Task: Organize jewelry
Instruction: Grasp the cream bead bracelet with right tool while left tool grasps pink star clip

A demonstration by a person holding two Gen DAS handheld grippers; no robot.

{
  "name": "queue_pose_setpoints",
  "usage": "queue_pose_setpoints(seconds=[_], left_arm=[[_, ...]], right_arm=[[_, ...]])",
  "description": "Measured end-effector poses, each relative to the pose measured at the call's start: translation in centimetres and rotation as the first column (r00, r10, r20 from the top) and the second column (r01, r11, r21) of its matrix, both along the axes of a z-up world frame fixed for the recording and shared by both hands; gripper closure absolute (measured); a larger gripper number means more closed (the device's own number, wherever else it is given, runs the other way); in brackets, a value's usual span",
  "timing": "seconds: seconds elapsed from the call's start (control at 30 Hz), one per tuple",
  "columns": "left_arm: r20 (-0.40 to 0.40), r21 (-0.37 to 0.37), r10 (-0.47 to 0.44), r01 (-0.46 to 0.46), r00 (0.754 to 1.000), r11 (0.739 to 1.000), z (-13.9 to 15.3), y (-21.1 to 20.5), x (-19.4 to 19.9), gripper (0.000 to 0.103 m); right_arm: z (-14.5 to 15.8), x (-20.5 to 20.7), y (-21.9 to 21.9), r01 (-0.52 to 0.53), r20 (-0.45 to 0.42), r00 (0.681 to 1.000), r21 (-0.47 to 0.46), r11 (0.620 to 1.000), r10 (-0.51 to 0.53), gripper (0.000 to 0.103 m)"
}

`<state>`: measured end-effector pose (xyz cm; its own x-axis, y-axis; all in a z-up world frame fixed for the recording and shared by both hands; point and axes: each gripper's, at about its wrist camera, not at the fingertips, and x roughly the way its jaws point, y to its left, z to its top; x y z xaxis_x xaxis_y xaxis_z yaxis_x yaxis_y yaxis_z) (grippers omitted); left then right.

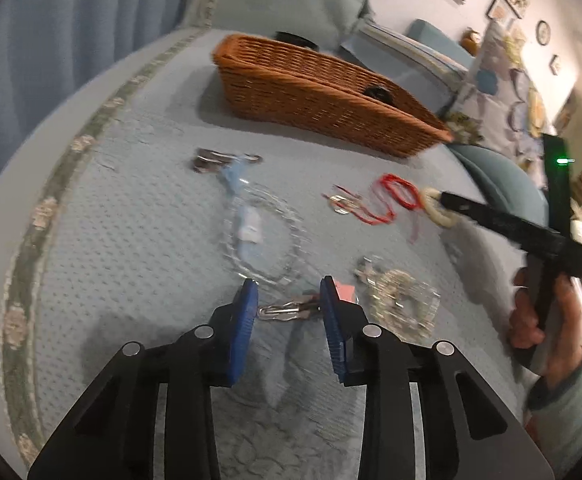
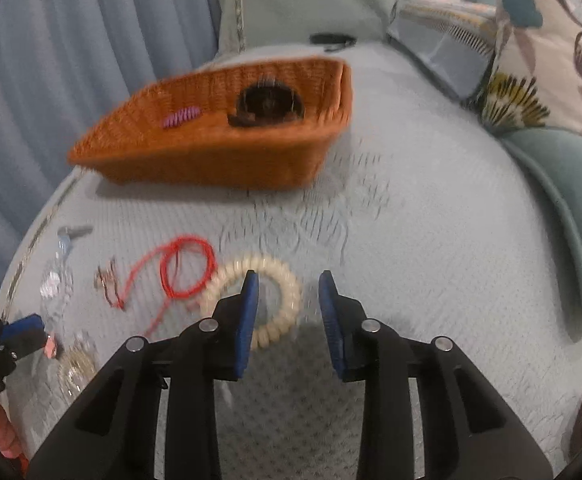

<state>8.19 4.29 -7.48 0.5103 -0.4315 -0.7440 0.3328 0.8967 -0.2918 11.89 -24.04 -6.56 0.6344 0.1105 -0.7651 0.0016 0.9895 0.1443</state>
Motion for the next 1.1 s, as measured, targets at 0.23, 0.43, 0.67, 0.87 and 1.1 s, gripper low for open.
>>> queue_pose_setpoints(seconds=[0.23, 0.43, 0.67, 0.87, 1.1], left_arm=[[-0.063, -0.088, -0.174, 0.169, 0.983, 0.982, -0.1, -0.8, -2.1, 0.093], [-0.001, -0.006, -0.154, 0.154, 0.988, 0.988, 0.6, -1.6, -2.9, 0.088], [0.05, 0.162, -0.144, 0.134, 0.988, 0.978, -0.1, -4.4, -2.9, 0.083], [0.109, 0.263, -0.136, 0.103, 0.985, 0.959, -0.3, -5.6, -3.1, 0.084], [0.156, 0.246, -0.093, 0.052, 0.983, 0.968, 0.5, -4.8, -3.3, 0.101]], right_arm=[[0.1, -0.9, 1.0, -0.056, 0.005, 0.998, -0.035, 0.998, 0.056, 0.075], [0.1, -1.6, 1.1, -0.072, -0.005, 0.997, -0.03, 0.997, 0.071, 0.079], [0.0, -1.8, 0.9, -0.069, 0.003, 0.998, -0.023, 0.997, 0.069, 0.078], [-0.1, -1.7, 1.7, -0.068, 0.003, 0.998, -0.083, 0.994, 0.069, 0.078], [0.5, -2.2, 2.1, -0.105, 0.027, 0.994, -0.068, 0.992, 0.107, 0.094]])
